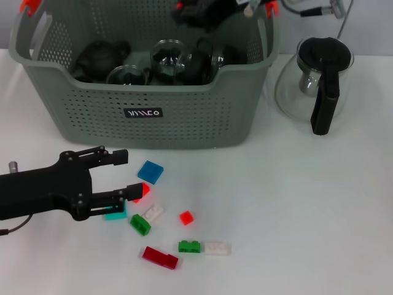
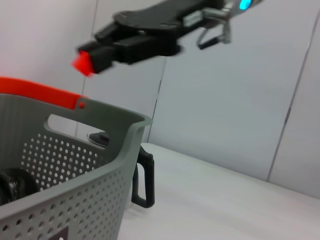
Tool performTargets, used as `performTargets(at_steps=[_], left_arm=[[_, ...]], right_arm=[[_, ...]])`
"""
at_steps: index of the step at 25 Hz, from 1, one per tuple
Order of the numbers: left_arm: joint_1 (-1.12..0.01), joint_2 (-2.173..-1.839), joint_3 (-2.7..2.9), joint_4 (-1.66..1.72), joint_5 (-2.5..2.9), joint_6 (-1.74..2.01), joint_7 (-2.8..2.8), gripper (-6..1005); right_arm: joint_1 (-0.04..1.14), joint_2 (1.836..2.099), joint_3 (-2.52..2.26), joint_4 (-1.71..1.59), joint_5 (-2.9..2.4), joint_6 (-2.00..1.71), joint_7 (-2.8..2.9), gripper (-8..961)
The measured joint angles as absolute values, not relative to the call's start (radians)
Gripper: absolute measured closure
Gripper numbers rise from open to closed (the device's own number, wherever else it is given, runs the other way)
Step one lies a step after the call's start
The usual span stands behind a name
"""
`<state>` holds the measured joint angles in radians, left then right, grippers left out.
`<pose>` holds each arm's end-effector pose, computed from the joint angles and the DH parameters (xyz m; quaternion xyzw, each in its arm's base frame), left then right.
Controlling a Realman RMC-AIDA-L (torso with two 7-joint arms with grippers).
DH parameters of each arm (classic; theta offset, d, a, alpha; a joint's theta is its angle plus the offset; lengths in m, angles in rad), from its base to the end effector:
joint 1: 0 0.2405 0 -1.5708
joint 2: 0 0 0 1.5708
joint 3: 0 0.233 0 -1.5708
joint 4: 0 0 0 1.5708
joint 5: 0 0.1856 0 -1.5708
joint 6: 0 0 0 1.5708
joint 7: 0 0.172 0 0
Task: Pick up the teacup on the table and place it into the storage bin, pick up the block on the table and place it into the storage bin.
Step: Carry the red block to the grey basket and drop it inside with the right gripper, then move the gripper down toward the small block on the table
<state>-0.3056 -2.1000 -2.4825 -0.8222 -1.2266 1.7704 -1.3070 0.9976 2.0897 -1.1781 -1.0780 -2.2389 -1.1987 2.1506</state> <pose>-0.2407 0.2539 0.0152 -0.9276 -0.1920 -0.2863 0.1439 0.0189 0.4105 -0.0205 -0.9722 0.0950 0.0851 0.1963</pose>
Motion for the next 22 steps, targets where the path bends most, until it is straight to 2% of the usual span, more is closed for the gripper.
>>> performTargets(at_steps=[6,12,18,22], left_arm=[[-0.306,-2.100,-2.482,-0.822,-1.219,1.772,-1.307,232],[-0.307,-2.100,-2.486,-0.822,-1.216,1.771,-1.311,232],[-0.307,-2.100,-2.489,-0.821,-1.216,1.767,-1.308,232],[-0.301,-2.099,-2.491,-0.821,-1.212,1.771,-1.307,232]], right_arm=[[1.076,2.074,-1.163,-0.893,-2.339,-1.089,2.154,774],[1.098,2.085,-1.167,-0.860,-2.409,-1.049,2.154,773],[1.073,2.093,-1.166,-0.914,-2.406,-1.021,2.154,486],[1.004,2.096,-1.169,-1.025,-2.332,-1.067,2.140,284]])
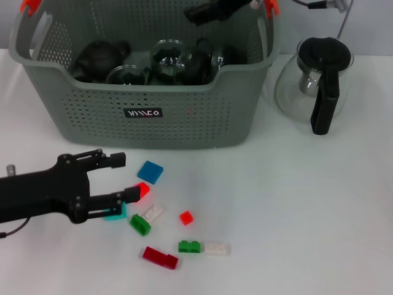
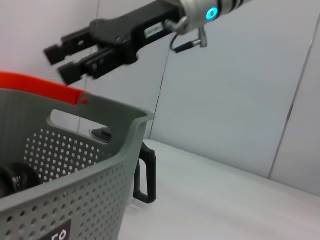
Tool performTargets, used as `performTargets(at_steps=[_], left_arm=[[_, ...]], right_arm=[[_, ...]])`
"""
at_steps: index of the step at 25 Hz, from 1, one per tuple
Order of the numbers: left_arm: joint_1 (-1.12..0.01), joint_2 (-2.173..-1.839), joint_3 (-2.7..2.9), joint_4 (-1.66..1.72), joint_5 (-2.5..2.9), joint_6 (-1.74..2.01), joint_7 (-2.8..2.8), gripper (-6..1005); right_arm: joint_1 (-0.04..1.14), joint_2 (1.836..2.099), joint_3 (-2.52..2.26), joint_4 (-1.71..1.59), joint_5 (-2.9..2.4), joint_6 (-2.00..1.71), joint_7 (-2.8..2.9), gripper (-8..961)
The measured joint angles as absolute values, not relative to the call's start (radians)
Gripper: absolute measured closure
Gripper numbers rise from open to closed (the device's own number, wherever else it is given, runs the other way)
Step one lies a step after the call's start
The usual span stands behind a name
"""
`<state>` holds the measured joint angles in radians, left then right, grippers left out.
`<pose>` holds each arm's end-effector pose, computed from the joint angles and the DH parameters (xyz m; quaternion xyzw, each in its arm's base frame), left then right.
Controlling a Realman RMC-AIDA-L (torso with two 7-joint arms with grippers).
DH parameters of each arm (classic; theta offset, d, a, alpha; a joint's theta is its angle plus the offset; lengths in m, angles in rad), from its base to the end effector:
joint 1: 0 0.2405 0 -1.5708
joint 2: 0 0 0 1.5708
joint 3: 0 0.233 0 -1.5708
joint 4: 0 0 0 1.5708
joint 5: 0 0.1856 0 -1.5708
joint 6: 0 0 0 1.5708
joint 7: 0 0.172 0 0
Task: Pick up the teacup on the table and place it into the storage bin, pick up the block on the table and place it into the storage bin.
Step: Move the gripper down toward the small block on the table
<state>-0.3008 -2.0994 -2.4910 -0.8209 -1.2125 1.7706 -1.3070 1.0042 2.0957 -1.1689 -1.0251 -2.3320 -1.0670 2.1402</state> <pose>-0.2441 0.2520 0.0150 -0.9277 -0.1975 -0.2817 0.1446 0.0333 0.4331 -0.0180 -0.9583 0.0975 0.0664 0.2602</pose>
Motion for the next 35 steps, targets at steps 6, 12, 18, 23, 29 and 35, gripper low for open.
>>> performTargets(at_steps=[6,12,18,23,29,35], left_arm=[[-0.291,-2.091,-2.490,-0.820,-1.188,1.772,-1.306,231],[-0.284,-2.079,-2.491,-0.812,-1.179,1.779,-1.305,231],[-0.283,-2.073,-2.489,-0.811,-1.146,1.787,-1.303,232],[-0.285,-2.072,-2.490,-0.812,-1.135,1.787,-1.299,231],[-0.288,-2.075,-2.492,-0.810,-1.135,1.786,-1.300,231],[-0.291,-2.075,-2.491,-0.797,-1.135,1.777,-1.301,231]], right_arm=[[0.854,2.092,-1.163,-1.238,-2.181,-1.316,2.114,151],[0.767,2.088,-1.155,-1.360,-2.167,-1.606,2.129,73],[0.769,2.092,-1.175,-1.351,-2.251,-1.781,2.138,66],[0.811,2.097,-1.302,-1.287,-2.297,-1.797,2.159,67],[0.934,2.101,-1.476,-1.081,-2.298,-1.715,2.202,68],[1.018,2.106,-1.594,-0.940,-2.297,-1.644,2.227,69]])
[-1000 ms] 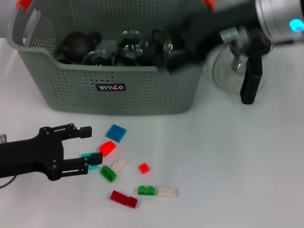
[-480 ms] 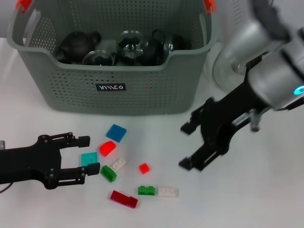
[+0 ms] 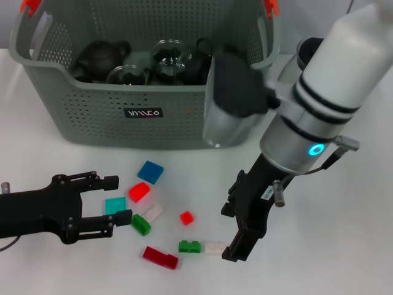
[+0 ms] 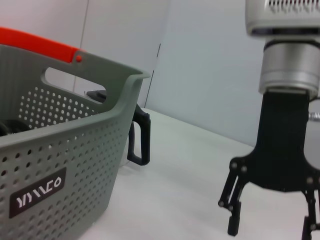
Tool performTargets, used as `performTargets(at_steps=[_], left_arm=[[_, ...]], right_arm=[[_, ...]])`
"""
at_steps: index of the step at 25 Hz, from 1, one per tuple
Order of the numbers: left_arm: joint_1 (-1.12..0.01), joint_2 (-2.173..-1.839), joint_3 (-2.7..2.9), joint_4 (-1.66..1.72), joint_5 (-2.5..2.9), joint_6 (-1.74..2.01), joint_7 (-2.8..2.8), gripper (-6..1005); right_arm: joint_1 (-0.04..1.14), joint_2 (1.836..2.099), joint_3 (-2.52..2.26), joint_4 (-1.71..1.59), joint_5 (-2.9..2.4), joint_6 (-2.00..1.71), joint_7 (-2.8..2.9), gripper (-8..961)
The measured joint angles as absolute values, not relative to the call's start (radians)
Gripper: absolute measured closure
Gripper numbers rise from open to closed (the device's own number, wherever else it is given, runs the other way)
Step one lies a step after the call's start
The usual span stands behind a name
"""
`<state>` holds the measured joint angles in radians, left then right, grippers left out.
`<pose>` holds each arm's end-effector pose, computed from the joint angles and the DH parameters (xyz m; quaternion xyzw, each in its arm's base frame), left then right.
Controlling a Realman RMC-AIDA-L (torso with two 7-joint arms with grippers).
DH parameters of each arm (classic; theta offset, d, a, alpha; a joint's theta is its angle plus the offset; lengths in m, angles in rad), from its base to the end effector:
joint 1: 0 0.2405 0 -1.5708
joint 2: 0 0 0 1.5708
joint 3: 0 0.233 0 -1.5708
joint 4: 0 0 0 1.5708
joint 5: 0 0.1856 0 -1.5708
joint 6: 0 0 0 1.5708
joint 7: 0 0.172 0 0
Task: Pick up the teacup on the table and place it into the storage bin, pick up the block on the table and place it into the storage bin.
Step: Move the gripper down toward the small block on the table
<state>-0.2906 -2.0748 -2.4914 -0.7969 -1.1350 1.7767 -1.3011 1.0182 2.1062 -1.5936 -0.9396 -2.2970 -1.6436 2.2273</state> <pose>-0.2601 0.2412 0.0121 -0.9369 -0.2143 -0.2462 0.1254 0.0988 0.2928 -0.0891 0.9675 -0.0747 0.2249 0.0881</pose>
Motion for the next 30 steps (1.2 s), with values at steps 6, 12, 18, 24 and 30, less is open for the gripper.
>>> performTargets(at_steps=[6,12,18,24,30], left_arm=[[-0.291,-2.074,-2.492,-0.790,-1.135,1.775,-1.300,230],[-0.291,-2.072,-2.494,-0.784,-1.140,1.772,-1.299,230],[-0.294,-2.072,-2.494,-0.784,-1.143,1.771,-1.299,230],[-0.295,-2.073,-2.494,-0.784,-1.143,1.758,-1.299,231],[-0.296,-2.076,-2.494,-0.782,-1.143,1.751,-1.299,231]], right_arm=[[1.052,2.111,-1.714,-0.886,-2.290,-1.552,2.280,70],[1.048,2.114,-1.819,-0.885,-2.267,-1.460,2.324,71],[1.041,2.115,-1.894,-0.884,-2.243,-1.402,2.343,70],[1.038,2.117,-1.952,-0.885,-2.237,-1.362,2.360,69],[1.033,2.121,-1.977,-0.884,-2.235,-1.319,2.365,199]])
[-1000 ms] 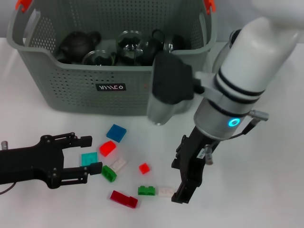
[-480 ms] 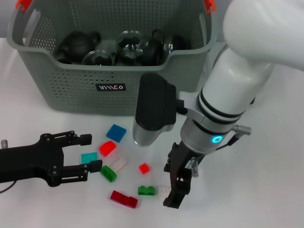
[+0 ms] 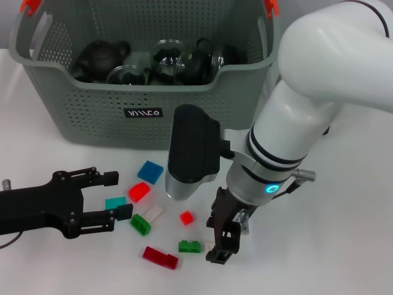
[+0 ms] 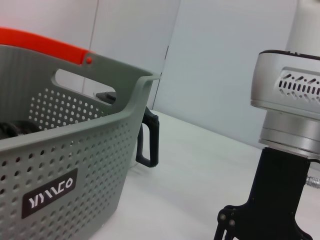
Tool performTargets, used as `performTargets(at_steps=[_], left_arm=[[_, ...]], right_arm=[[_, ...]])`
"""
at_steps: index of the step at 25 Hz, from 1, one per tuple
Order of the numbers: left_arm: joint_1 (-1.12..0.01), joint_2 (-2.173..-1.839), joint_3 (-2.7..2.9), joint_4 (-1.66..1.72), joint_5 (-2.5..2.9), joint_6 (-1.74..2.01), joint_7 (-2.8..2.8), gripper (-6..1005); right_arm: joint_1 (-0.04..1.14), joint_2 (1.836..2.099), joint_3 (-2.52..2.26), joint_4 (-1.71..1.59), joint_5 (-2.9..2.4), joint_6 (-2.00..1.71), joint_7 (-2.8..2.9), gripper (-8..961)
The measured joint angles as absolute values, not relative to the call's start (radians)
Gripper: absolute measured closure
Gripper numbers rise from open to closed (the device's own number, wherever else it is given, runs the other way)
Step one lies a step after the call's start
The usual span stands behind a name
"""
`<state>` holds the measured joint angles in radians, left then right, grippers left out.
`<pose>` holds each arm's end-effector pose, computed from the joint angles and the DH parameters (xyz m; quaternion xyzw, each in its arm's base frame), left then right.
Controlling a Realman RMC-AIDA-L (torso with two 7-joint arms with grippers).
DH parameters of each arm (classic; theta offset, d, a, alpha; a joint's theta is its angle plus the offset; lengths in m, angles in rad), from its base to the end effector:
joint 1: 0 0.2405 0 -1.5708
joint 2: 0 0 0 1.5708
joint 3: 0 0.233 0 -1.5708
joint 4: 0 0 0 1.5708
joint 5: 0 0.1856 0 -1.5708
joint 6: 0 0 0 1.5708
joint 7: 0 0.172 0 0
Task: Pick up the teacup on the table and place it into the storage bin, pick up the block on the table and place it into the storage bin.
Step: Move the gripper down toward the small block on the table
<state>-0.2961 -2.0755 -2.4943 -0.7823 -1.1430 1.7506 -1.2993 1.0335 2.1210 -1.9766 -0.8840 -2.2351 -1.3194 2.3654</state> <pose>-0.2611 0.2455 0.0110 -0.9339 -0.2192 -0.2478 0.1354 0.1119 0.2869 -0.1388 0.9635 -0.0316 0.2646 0.0275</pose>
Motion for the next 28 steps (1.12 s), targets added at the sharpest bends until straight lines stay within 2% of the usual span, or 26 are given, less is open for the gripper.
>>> performTargets(at_steps=[11,19,25,28], left_arm=[[-0.298,-2.079,-2.494,-0.782,-1.145,1.732,-1.299,231],[-0.301,-2.079,-2.494,-0.771,-1.145,1.730,-1.298,232],[-0.301,-2.079,-2.494,-0.770,-1.144,1.730,-1.298,232],[-0.301,-2.079,-2.494,-0.770,-1.144,1.730,-1.298,232]], right_arm=[[1.023,2.121,-2.031,-0.884,-2.235,-1.272,2.367,377],[1.020,2.121,-2.053,-0.891,-2.234,-1.260,2.367,388],[1.015,2.121,-2.057,-0.892,-2.235,-1.254,2.367,515],[1.013,2.122,-2.060,-0.893,-2.235,-1.252,2.367,549]])
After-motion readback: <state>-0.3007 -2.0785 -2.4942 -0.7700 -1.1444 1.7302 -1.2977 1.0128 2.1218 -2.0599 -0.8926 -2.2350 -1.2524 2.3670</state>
